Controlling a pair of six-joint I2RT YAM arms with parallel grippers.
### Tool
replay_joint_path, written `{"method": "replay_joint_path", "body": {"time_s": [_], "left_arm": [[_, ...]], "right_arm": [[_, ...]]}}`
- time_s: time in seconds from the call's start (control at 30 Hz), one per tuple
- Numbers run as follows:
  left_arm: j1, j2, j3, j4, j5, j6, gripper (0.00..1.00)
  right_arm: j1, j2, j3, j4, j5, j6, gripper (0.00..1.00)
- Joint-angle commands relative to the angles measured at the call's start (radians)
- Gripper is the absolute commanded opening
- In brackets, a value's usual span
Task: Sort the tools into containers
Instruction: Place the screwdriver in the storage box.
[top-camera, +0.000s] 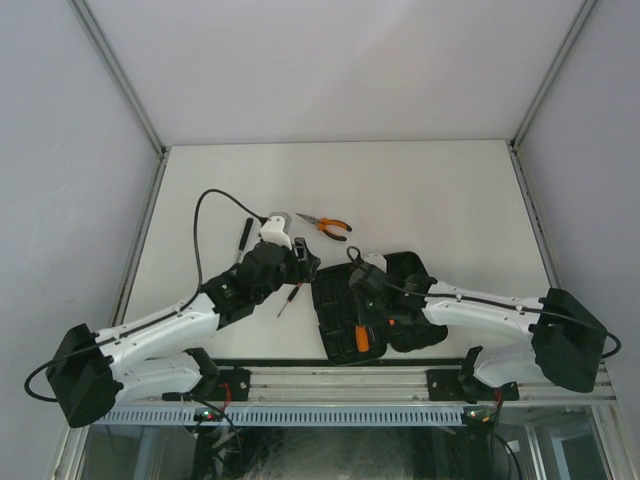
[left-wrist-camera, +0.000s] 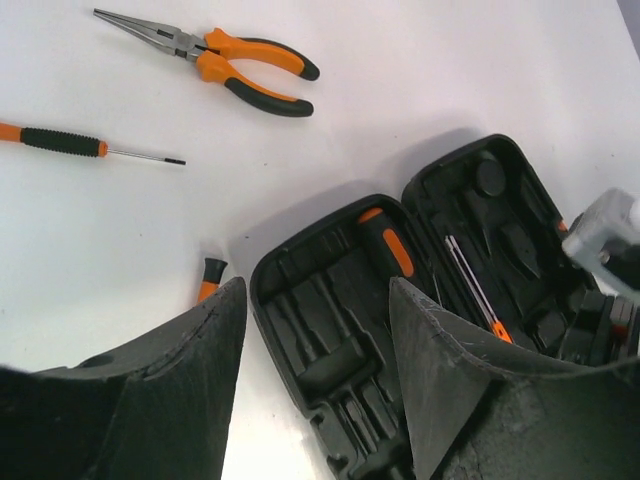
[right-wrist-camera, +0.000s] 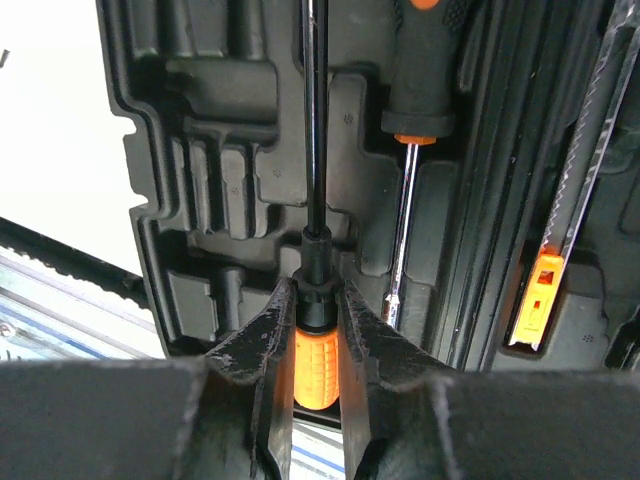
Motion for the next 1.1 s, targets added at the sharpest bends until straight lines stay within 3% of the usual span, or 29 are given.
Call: {"method": "replay_joint_path", "body": {"time_s": [0.0,0.3,0.63,1.07], "left_arm": [[0.010,0.058,0.045,0.141,-0.052,0.000,0.63],[0.029,0.132,0.006,0.251,-0.019,0.032,0.62],[0.066,0.250,0.087,0.160,0.048,0.015,0.61],[0.078,0.290,0.100,0.178,0.115,0.019,0.58]], "right_arm": [[-0.001,0.032,0.049,0.000,-0.041,0.006,0.05],[-0.002,0.121,0.080,-0.016,-0.088,0.009,0.12],[-0.007,0.157,0.091,-0.057,-0.068,0.032,0.29],[0.019,-0.039,0.083,-0.062,0.038,0.006,0.34]]}}
